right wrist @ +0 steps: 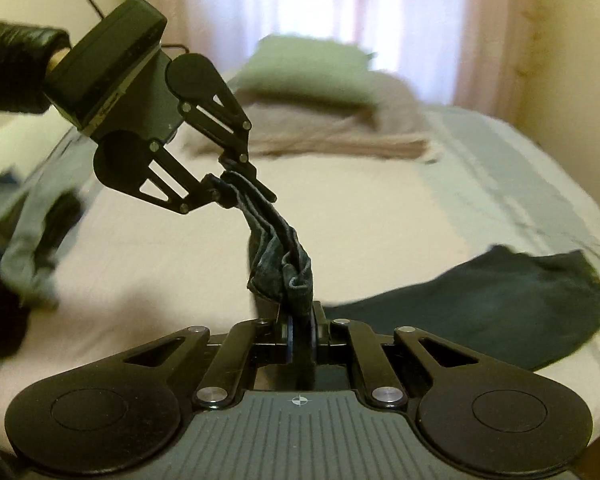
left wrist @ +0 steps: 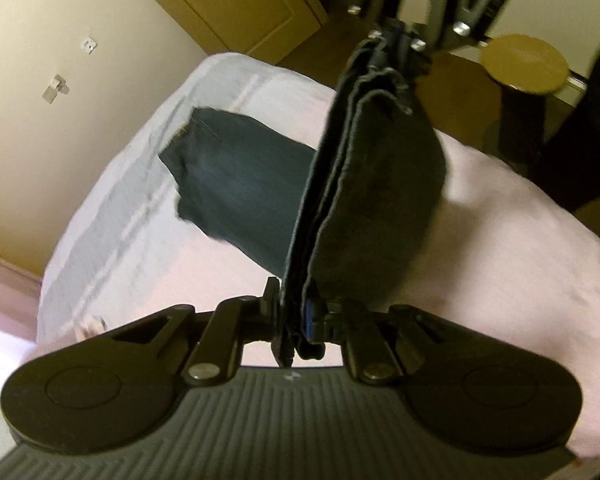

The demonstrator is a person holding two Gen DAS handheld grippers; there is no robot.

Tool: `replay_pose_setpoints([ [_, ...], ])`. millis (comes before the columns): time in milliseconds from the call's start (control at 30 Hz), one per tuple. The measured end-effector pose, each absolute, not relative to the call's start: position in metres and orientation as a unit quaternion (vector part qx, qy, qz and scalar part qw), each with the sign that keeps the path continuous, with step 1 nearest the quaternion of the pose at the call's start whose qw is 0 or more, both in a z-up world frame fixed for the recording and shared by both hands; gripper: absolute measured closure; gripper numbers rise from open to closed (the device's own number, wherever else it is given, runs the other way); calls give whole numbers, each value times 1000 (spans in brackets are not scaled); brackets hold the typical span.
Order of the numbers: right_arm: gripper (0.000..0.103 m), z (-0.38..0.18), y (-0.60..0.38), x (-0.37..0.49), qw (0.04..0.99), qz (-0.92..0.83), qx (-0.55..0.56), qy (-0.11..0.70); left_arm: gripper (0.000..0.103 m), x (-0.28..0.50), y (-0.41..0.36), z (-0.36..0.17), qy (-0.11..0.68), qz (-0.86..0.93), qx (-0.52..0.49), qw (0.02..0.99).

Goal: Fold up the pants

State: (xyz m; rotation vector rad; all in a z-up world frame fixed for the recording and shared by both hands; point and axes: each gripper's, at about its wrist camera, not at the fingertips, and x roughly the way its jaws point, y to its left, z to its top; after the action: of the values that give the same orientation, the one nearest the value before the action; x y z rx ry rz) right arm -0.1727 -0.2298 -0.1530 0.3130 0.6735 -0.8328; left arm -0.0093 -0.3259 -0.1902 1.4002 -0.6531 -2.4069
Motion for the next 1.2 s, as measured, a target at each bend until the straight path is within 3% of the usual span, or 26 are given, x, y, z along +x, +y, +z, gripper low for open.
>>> replay_pose_setpoints([
  [233, 99, -141, -358, -301, 827, -450, 239, 239, 93, -150, -478, -165, -192, -835, 503, 114],
  [533, 99, -241, -509, -446, 752, -442, 450, 190, 93, -296, -644, -269, -90, -807, 582, 36],
  [767, 100, -297, -567, -497, 704, -444, 530, 159, 93, -332, -701, -333, -24, -790, 612, 29],
  [867, 99, -314, -578, -502, 684, -451, 545, 176, 85, -337, -716, -349, 0, -782, 622, 35],
  [933, 99, -325, -578, -506, 669, -454, 559, 185, 73, -338, -723, -355, 13, -781, 623, 45],
  [1133, 99, -334, -573, -515, 655, -458, 576, 172, 73, -316, -745, -353, 69, -787, 608, 81],
  [1200, 94, -333, -570, -521, 645, -471, 581, 158, 73, -307, -755, -350, 77, -787, 602, 109],
])
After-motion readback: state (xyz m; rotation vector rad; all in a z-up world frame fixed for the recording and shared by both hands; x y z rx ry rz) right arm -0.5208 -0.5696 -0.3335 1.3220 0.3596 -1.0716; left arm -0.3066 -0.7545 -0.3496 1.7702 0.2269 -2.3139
